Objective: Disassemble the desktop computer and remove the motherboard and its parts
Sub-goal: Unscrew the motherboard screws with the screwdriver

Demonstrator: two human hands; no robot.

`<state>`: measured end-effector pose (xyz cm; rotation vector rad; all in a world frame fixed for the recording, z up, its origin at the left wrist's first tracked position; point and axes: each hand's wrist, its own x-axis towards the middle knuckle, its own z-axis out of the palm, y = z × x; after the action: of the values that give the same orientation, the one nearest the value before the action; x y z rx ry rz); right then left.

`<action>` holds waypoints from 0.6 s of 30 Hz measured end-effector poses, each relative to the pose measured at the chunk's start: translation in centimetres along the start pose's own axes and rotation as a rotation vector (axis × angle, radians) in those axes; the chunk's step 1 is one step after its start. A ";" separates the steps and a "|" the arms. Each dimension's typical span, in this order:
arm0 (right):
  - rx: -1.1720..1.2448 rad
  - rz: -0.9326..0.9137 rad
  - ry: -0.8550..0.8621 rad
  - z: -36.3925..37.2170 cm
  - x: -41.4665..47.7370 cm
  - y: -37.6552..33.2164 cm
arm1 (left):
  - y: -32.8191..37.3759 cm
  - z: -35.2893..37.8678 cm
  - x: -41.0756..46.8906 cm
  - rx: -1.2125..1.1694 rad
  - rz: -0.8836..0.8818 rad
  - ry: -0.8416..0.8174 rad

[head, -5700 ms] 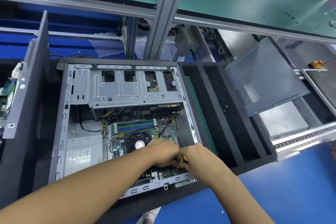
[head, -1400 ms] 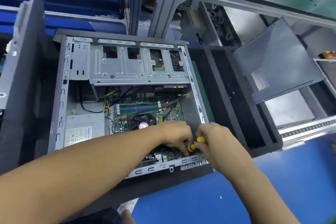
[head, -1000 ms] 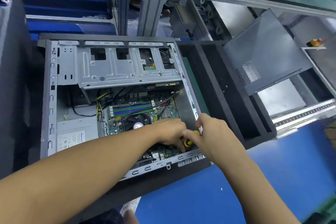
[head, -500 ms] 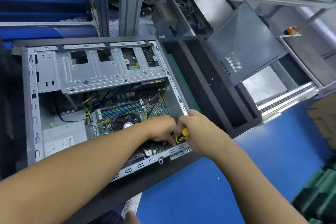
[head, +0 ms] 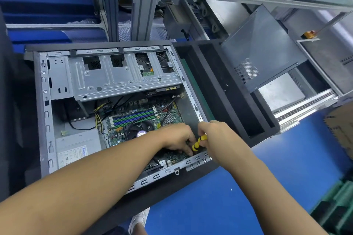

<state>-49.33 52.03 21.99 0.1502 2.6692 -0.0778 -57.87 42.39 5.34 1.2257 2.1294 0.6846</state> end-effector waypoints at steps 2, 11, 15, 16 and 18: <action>0.005 -0.035 -0.032 -0.1 -0.3 0.2 | 0.0 0.0 0.1 -0.017 0.012 -0.020; 0.013 0.140 0.068 0.7 -0.1 -0.3 | 0.2 0.0 0.0 0.094 -0.024 0.078; -0.013 0.082 0.069 0.9 -0.2 -0.5 | 0.2 0.1 -0.1 0.057 -0.033 0.083; -0.017 0.052 0.057 0.9 -0.4 -0.4 | 0.2 0.1 -0.1 0.038 -0.031 0.071; -0.019 -0.012 0.021 0.8 -0.6 -0.2 | 0.3 -0.1 -0.2 0.011 -0.015 0.042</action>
<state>-48.43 51.73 21.54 0.1294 2.6916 -0.0552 -57.72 42.36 5.62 1.2097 2.1773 0.6982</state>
